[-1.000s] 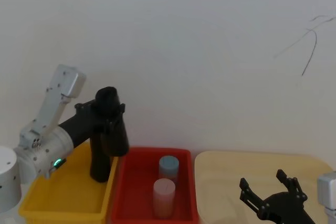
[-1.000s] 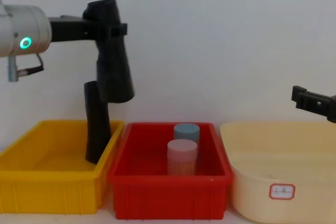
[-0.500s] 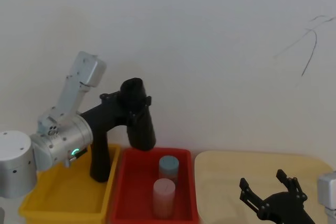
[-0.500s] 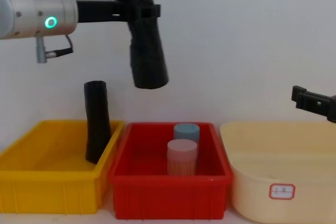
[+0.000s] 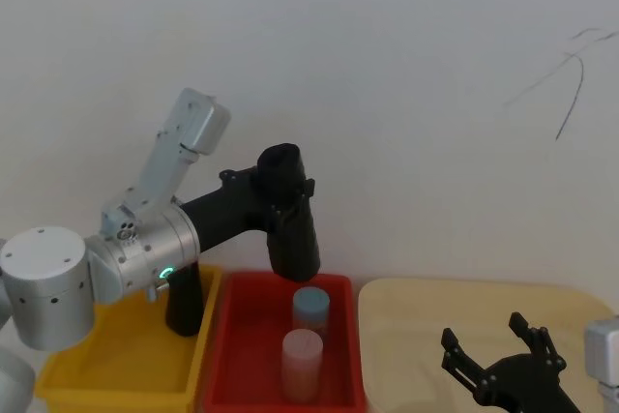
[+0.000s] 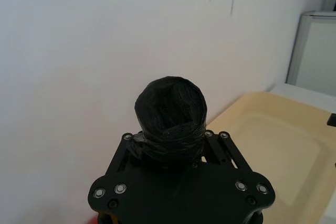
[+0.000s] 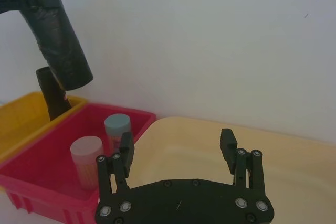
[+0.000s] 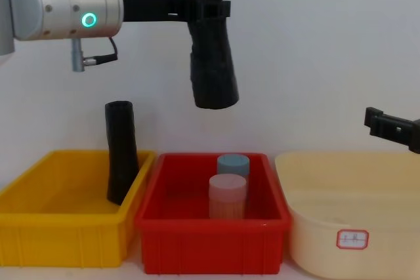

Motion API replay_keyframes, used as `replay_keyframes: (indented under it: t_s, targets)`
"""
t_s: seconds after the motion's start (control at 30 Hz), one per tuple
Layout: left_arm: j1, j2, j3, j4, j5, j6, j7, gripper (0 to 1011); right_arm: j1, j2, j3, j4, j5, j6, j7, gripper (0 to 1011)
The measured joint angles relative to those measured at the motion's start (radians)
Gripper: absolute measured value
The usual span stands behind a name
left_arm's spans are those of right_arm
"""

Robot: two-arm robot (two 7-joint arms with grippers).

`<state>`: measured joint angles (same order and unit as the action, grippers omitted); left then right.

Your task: Pick up the garbage bag with the one hand and transfer it to the other hand.

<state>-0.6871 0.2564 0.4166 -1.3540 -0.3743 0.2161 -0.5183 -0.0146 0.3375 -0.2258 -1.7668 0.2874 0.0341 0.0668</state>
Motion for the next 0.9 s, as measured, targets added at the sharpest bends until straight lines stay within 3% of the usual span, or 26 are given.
replay_keyframes:
  t_s: [0.9]
  targets:
    - [-0.091,-0.055,0.074,0.122,-0.017,-0.046,-0.066,392,0.000,0.000,0.000,0.000,0.000,0.000,0.000,1000]
